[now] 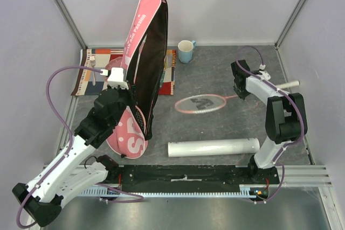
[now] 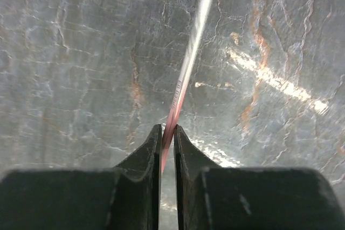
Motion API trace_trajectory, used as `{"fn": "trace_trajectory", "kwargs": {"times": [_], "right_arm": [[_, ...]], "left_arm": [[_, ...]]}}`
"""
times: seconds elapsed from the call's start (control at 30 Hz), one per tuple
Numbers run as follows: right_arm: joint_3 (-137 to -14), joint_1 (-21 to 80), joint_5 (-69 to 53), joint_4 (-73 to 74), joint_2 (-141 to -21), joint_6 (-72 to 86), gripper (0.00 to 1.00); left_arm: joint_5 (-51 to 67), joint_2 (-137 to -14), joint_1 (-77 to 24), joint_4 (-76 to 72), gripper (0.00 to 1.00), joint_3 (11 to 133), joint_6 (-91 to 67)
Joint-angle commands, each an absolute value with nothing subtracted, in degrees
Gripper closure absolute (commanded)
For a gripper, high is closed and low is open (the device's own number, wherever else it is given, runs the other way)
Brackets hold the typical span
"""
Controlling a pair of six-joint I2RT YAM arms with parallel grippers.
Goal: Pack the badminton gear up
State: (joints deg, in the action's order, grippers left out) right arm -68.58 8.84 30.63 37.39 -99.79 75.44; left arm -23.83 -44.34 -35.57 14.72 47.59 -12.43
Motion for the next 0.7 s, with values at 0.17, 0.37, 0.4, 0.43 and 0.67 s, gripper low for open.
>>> {"fn": "trace_trajectory", "kwargs": {"times": [0.17, 0.37, 0.4, 0.43, 0.67], "right_arm": [[-71.98, 8.35, 25.41, 23.21, -103.79, 53.79, 1.0], [-80.76, 8.17, 21.8, 24.78, -112.58, 53.88, 1.0], [-82.6, 7.91, 21.8, 25.39, -113.54, 54.31, 1.0], [-83.23, 7.65, 21.45, 25.84, -114.86, 55.19, 1.0], [-85.43, 4.14, 14.17, 31.55, -116.28, 55.28, 0.89]], "left_arm": [[-23.29, -42.63, -33.75, 7.38, 0.98, 48.34, -12.22], [-23.29, -42.45, -33.75, 7.38, 0.98, 48.25, -12.13], [-23.29, -42.36, -33.75, 7.38, 0.98, 48.16, -12.13], [-23.03, -42.45, -33.75, 7.38, 0.98, 48.16, -12.22], [-21.71, -42.54, -33.75, 7.38, 0.98, 48.34, -12.65]]}}
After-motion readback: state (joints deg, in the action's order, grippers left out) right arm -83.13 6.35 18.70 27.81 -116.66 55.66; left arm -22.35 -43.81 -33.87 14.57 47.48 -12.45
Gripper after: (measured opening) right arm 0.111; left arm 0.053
